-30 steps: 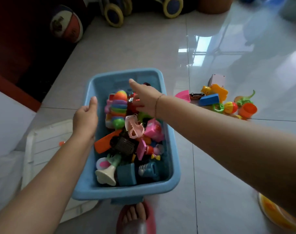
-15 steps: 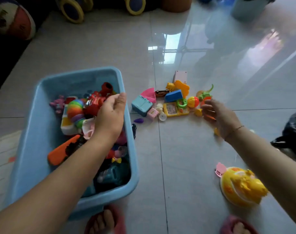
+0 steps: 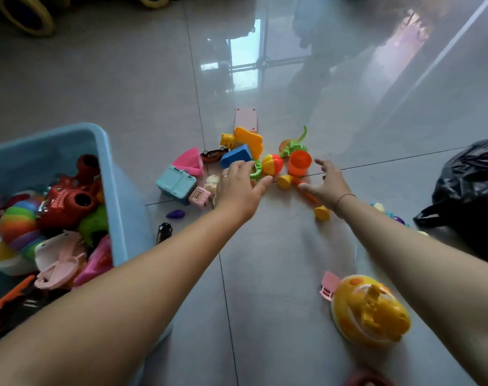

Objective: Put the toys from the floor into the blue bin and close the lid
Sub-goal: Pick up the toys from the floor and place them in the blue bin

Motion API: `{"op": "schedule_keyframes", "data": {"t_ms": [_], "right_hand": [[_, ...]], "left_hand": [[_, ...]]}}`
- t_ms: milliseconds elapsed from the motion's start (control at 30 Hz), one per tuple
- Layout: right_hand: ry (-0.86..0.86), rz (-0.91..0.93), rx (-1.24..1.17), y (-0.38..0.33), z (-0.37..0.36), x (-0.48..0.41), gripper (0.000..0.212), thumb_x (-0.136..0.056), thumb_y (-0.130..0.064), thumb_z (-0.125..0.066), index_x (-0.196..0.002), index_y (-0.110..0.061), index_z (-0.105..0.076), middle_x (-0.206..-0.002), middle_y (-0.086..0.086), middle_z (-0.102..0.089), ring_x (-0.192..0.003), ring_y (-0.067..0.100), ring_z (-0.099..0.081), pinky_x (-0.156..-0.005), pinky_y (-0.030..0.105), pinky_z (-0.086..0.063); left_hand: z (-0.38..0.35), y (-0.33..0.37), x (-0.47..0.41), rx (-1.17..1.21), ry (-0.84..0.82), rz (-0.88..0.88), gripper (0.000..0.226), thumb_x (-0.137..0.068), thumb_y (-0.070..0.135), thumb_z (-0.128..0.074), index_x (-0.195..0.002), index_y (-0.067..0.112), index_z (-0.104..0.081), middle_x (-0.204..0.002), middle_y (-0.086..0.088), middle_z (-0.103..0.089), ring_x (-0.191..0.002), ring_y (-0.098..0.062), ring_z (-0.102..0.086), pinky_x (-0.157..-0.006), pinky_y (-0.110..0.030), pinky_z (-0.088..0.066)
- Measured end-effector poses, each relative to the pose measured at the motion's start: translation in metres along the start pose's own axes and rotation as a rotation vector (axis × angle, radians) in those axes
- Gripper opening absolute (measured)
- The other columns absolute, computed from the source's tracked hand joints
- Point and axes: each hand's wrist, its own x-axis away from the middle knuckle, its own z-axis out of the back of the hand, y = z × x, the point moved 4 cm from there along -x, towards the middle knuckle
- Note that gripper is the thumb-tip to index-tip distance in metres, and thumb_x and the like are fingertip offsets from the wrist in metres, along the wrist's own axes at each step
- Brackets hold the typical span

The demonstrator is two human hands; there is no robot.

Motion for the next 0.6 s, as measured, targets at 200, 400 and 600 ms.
{"op": "schedule_keyframes", "data": {"t_ms": [200,400,600], "right_hand": [[-0.075,0.114,0.146,-0.001,-0.01,-0.034,0.105,-0.065,-0.023,-0.083,-0.147,-0.03,-0.019,-0.139,0.016,-0.031,-0.123,0.033,-0.046,-0.108,0.042,-0.037],[-0.207,0.203,0.319,-0.008,-0.029,-0.043,0.107,-0.067,-0.019,-0.079,-0.147,-0.039,-0.01,-0.141,0.013,-0.025,-0.124,0.035,-0.046,-0.103,0.042,-0.043],[-0.119,0.176,0.228,-0.002,-0.029,-0.035,0.082,-0.068,-0.026,-0.077,-0.135,-0.026,-0.03,-0.128,0.013,-0.036,-0.107,0.035,-0.055,-0.091,0.038,-0.047]], "left_hand": [[-0.046,0.011,-0.05,-0.232,-0.18,-0.092,0.072,-0.09,0.051,-0.05,-0.149,0.028,-0.017,-0.157,-0.004,-0.017,-0.145,-0.027,-0.016,-0.115,-0.043,-0.018],[-0.057,0.013,-0.09,-0.337,-0.27,-0.112,0.068,-0.094,0.05,-0.043,-0.151,0.031,-0.012,-0.16,-0.004,-0.009,-0.146,-0.028,-0.012,-0.115,-0.045,-0.017],[-0.063,0.007,-0.089,-0.413,-0.167,-0.151,0.053,-0.089,0.041,-0.056,-0.137,0.032,-0.035,-0.141,-0.005,-0.043,-0.13,-0.028,-0.038,-0.101,-0.043,-0.03]]}}
